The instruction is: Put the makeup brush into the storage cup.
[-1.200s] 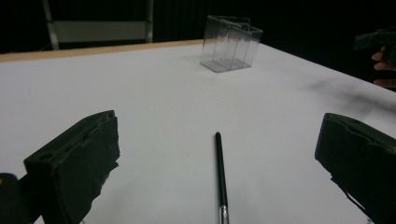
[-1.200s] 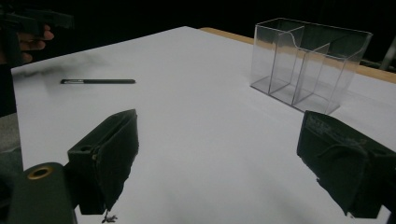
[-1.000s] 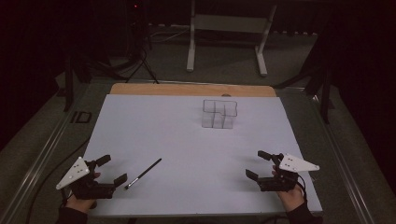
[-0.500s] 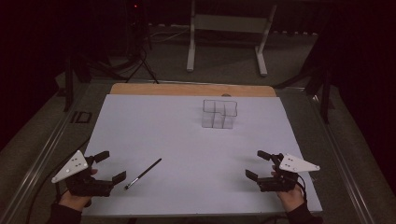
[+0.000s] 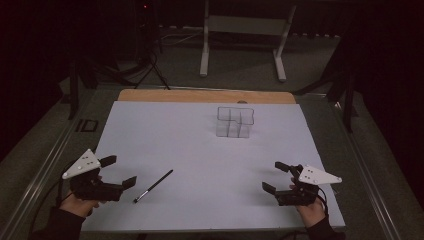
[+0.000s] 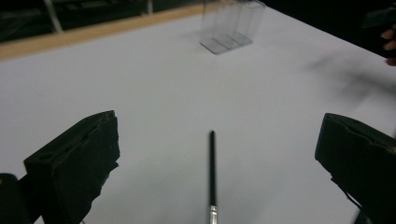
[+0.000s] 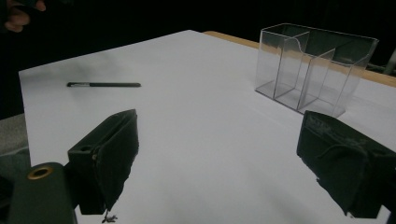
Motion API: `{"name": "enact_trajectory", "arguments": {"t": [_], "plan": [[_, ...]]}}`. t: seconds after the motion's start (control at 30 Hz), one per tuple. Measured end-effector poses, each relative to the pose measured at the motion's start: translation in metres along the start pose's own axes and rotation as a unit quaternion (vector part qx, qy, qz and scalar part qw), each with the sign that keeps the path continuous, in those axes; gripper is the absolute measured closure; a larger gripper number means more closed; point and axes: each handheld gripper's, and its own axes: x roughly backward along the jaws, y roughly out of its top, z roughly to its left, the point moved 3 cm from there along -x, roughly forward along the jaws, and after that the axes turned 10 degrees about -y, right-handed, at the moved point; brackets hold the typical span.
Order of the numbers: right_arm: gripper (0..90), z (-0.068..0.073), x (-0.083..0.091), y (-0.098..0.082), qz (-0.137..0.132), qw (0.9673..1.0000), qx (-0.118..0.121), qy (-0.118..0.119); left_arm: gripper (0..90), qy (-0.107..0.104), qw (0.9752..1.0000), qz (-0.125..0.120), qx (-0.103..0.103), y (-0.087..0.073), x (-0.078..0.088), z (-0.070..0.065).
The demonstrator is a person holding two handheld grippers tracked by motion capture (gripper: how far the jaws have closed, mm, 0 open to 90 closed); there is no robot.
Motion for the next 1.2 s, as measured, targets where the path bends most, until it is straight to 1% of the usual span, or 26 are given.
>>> {"name": "enact_trajectory", "arguments": {"t": [0.03,0.07,0.17,0.23,0.27,0.3,0.37,0.43,0.57,0.6,0.63,0.67,0.73,0.8,0.9,0.97,1.03,1.07,1.1,1.13,1.17,1.2], "plan": [[12.8,0.000,0.000,0.000,0.000,1.0000,0.000,0.000,1.1,0.000,1.0000,0.000,0.000,0.000,0.000,0.000],[12.8,0.000,0.000,0.000,0.000,1.0000,0.001,0.000,1.1,-0.004,0.9999,0.008,0.008,0.002,-0.001,0.000],[12.8,0.000,0.000,0.000,0.001,1.0000,0.001,0.002,1.1,-0.002,0.9989,0.041,0.021,0.005,-0.006,0.001],[12.8,0.000,0.000,0.000,0.001,1.0000,0.000,0.001,1.1,-0.004,0.9981,0.059,0.016,0.006,-0.009,0.000],[12.8,0.000,0.000,0.000,0.001,1.0000,0.001,0.001,1.1,0.003,0.9965,0.083,0.011,0.005,-0.013,0.000],[12.8,0.000,0.000,0.000,0.001,1.0000,0.001,0.001,1.1,0.003,0.9965,0.083,0.011,0.005,-0.013,0.000],[12.9,0.000,0.000,0.000,0.001,1.0000,0.000,0.002,1.1,0.001,0.9950,0.099,0.009,0.005,-0.016,0.000],[12.9,0.000,0.000,0.000,0.001,1.0000,0.001,0.002,1.8,-0.002,0.9931,0.117,0.012,0.005,-0.018,0.000],[12.9,0.000,-0.001,-0.001,0.003,1.0000,-0.001,0.004,2.1,-0.007,0.9893,0.145,0.008,0.004,-0.023,0.002],[12.9,0.000,-0.001,-0.001,0.004,1.0000,-0.001,0.004,2.2,-0.006,0.9879,0.155,0.007,0.004,-0.024,0.001],[12.9,0.000,-0.001,-0.001,0.004,1.0000,0.000,0.004,3.6,-0.009,0.9870,0.160,0.007,0.004,-0.026,0.001],[12.9,0.000,-0.001,-0.001,0.004,1.0000,0.000,0.004,3.6,-0.006,0.9857,0.168,0.008,0.003,-0.027,0.001],[12.9,0.000,-0.001,-0.001,0.004,1.0000,0.000,0.004,4.1,-0.003,0.9822,0.188,0.005,0.002,-0.031,0.001],[12.9,0.001,-0.001,-0.001,0.004,1.0000,0.000,0.005,4.4,-0.003,0.9785,0.206,0.004,0.000,-0.035,0.001],[13.0,0.000,-0.001,-0.001,0.003,1.0000,0.001,0.005,7.4,-0.003,0.9725,0.233,0.006,-0.002,-0.039,0.001],[13.0,0.000,-0.001,-0.001,0.003,1.0000,0.000,0.006,8.5,-0.003,0.9697,0.244,0.009,-0.003,-0.041,0.002],[13.0,0.001,-0.001,-0.001,0.004,1.0000,0.000,0.006,9.2,-0.003,0.9662,0.258,0.006,-0.005,-0.044,0.003],[13.0,0.001,-0.001,-0.001,0.005,1.0000,0.000,0.006,9.7,-0.002,0.9641,0.265,0.007,-0.006,-0.045,0.003],[13.0,0.001,-0.001,-0.001,0.004,1.0000,0.002,0.006,10.3,-0.004,0.9629,0.270,0.007,-0.007,-0.046,0.003],[13.0,0.001,-0.001,-0.001,0.004,1.0000,0.002,0.007,11.6,-0.005,0.9592,0.283,0.009,-0.009,-0.049,0.004],[13.0,0.001,-0.001,-0.001,0.004,1.0000,0.002,0.007,12.9,-0.005,0.9592,0.283,0.009,-0.009,-0.049,0.004],[13.0,0.001,-0.001,-0.001,0.005,1.0000,0.002,0.007,15.1,-0.011,0.9555,0.294,0.013,-0.011,-0.051,0.004]]}}
